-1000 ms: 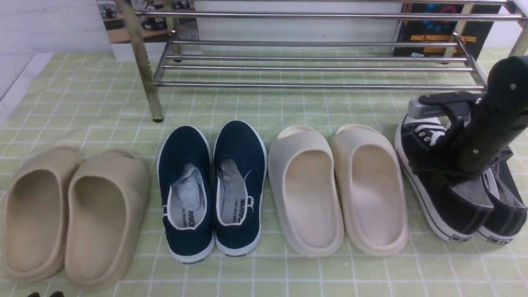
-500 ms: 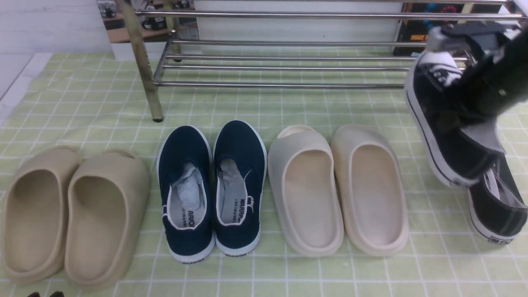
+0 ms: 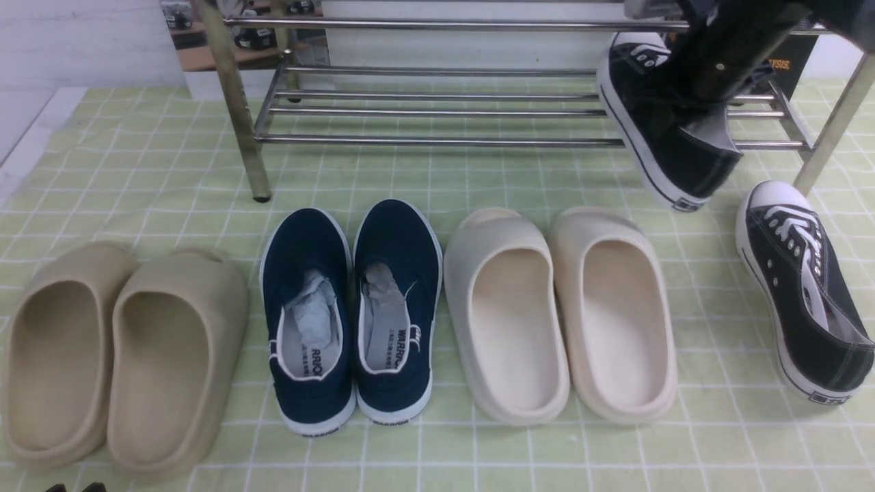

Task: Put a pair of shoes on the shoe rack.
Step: Use the right arm to put a shoe into the shoe rack

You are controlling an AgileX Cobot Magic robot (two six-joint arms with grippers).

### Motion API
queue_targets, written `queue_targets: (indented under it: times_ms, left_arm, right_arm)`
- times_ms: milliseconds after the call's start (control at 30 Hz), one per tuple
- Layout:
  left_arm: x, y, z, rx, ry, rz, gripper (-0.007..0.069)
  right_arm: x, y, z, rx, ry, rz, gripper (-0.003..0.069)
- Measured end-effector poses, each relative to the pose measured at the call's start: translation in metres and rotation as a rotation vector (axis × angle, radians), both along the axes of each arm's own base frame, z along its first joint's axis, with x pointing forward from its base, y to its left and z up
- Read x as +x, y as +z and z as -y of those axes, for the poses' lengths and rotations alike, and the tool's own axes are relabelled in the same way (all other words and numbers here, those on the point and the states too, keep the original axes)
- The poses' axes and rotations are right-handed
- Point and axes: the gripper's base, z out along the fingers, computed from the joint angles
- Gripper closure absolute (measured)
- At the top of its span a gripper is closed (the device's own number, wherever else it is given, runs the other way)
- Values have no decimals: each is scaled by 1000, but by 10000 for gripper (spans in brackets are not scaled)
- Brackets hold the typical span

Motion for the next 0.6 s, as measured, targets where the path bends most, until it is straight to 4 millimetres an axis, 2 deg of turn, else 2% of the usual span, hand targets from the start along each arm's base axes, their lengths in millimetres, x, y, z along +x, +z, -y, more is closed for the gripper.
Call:
queue_targets:
  times_ms: [233,367,467,500,533,567,600]
  left_arm:
    - [0,0,0,0,0,0,386]
    - [0,0,0,0,0,0,386]
    - [0,0,0,0,0,0,386]
    - [0,0,0,0,0,0,386]
    - [0,0,0,0,0,0,386]
    - [0,0,0,0,0,0,386]
    - [0,0,0,0,0,0,386]
  right_arm:
    - [15,-4,0,-33,18,79,634]
    - [18,-5,-1,-36,29,104,600]
    - [20,-2,-1,-34,31,138,518]
    - [20,1,-1,-34,31,150,438]
    - [20,1,-1,-34,31,150,429]
    - [20,2,0,-32,30,152,391]
    - [19,4,-1,-18,30,153,316]
